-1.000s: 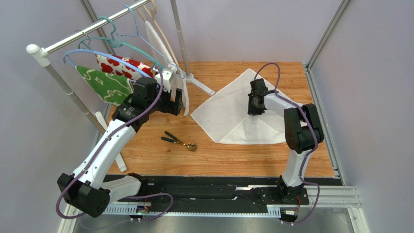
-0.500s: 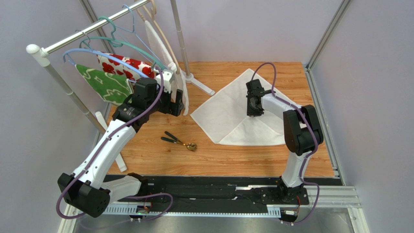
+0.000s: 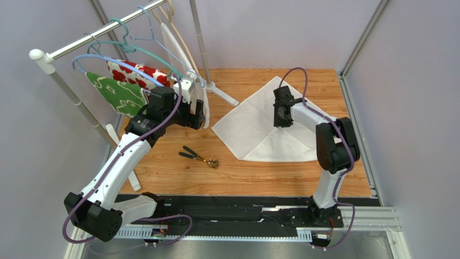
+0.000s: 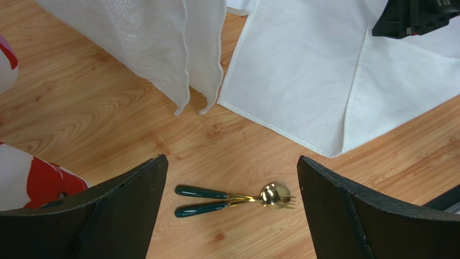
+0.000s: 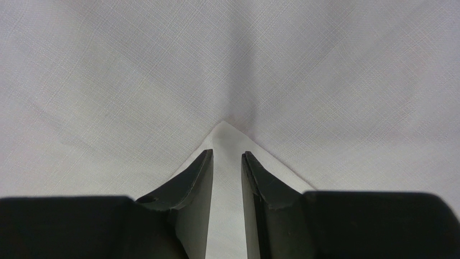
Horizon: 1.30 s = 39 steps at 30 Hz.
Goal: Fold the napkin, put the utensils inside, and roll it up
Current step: Fold the napkin
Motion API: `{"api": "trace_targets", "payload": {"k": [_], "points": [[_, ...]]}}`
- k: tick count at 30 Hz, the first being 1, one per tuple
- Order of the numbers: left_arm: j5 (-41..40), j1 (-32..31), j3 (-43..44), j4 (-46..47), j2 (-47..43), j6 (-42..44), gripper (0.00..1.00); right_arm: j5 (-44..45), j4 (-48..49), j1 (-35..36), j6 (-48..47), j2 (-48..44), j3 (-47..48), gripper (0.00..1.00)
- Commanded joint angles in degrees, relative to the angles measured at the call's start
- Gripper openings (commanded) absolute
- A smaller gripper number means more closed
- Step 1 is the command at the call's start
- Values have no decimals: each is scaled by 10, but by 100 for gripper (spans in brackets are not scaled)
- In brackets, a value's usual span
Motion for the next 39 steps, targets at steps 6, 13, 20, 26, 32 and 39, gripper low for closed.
{"api": "trace_targets", "payload": {"k": [6,13,20,26,32,39], "points": [[9,3,0,10,-4,-5,99,-1,21,2,1,37,38,31],[10,3,-1,10,-5,-6,99,-1,21,2,1,45,39,22],[16,3,-1,11,-3,-7,99,-1,16,2,1,26,33,0],[12,3,-1,10,-4,-7,98,-2,14,2,7,-2,22,0],[9,3,-1,10,-5,-7,98,10,-1,2,5,-48,31,0],[6,3,-1,8,-6,-7,98,31,-7,-7,1,-26,74,0]]}}
